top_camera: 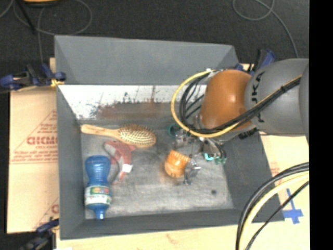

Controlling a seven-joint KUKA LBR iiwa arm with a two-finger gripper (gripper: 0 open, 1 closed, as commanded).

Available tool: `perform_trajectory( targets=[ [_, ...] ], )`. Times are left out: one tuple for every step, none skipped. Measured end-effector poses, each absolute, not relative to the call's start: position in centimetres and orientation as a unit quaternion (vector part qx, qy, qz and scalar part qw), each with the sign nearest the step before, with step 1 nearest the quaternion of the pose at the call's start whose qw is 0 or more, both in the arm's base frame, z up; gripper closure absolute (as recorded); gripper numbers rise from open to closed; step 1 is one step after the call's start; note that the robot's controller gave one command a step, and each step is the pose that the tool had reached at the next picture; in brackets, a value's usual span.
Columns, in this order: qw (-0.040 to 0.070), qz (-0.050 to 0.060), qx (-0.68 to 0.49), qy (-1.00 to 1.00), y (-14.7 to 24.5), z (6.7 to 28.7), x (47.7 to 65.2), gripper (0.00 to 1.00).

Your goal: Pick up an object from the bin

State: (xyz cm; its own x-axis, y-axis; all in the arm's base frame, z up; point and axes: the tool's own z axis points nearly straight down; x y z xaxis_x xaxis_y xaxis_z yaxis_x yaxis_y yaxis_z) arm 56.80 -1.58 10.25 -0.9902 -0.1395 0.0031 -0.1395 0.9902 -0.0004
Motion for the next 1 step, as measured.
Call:
perform_trajectory(
  targets=[
    [0.000, 0.001, 0.064, -0.998, -2.14, 16.42, 56.71, 0.00]
  ],
)
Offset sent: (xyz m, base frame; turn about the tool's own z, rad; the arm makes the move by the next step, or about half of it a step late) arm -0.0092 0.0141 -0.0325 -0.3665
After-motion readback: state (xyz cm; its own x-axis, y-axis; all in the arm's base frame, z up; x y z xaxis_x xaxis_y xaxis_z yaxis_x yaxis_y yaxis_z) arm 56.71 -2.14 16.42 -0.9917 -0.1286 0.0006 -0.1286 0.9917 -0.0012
